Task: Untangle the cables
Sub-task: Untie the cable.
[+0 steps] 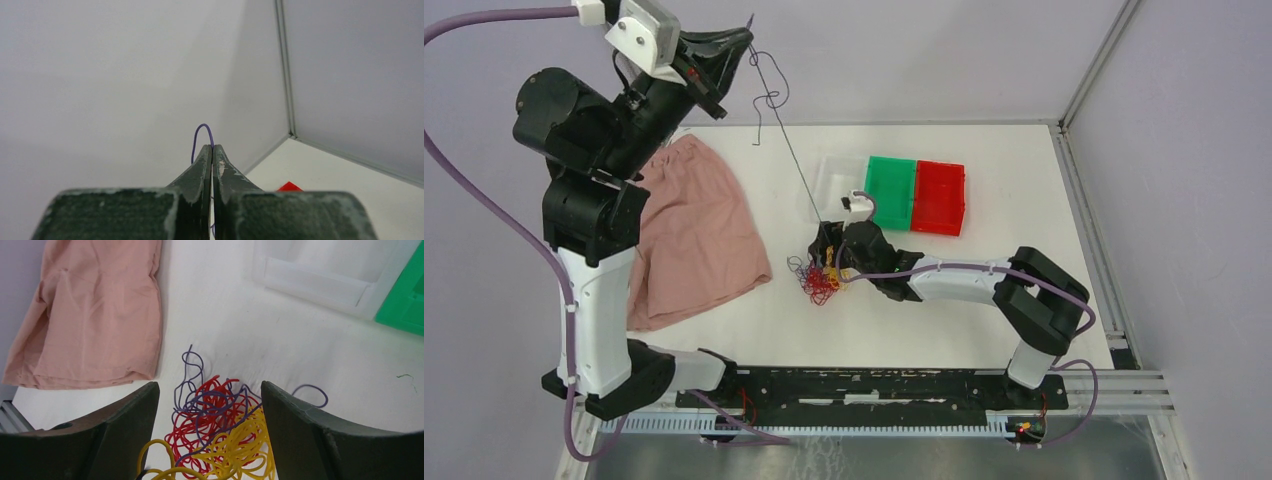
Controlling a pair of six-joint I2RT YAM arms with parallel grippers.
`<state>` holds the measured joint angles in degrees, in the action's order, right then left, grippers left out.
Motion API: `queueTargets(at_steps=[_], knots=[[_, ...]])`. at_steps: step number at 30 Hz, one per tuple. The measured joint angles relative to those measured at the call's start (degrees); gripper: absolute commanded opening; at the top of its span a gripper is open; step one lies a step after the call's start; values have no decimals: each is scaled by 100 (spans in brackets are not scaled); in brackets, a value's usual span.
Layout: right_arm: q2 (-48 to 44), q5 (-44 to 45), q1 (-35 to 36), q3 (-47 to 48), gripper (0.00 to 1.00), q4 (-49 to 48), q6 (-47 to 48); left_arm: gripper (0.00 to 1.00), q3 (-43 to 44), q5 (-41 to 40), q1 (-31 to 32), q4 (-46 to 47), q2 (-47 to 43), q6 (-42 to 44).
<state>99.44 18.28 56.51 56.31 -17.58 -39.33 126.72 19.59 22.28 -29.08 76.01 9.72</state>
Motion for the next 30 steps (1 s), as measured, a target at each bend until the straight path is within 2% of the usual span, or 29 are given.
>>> queueTargets(at_steps=[3, 10, 18, 23, 30], knots=[[-63, 2, 0, 0, 86, -114, -46, 3, 293, -289, 11, 175, 114, 146], [-118, 35, -46, -50, 94, 282, -31, 3, 686, -1008, 9, 1899, 247, 557], [-669, -96, -671, -225, 97, 1021, 42, 3, 1045, -1502, -2, 3445, 111, 872], [-1108, -302, -739, -225, 99, 1163, 221, 4, 1095, -1342, -2, 3401, 2, 863], [-2146, -1088, -728, 46, 99, 1300, 1054, 3, -498, -278, -2, 2409, -577, 568]])
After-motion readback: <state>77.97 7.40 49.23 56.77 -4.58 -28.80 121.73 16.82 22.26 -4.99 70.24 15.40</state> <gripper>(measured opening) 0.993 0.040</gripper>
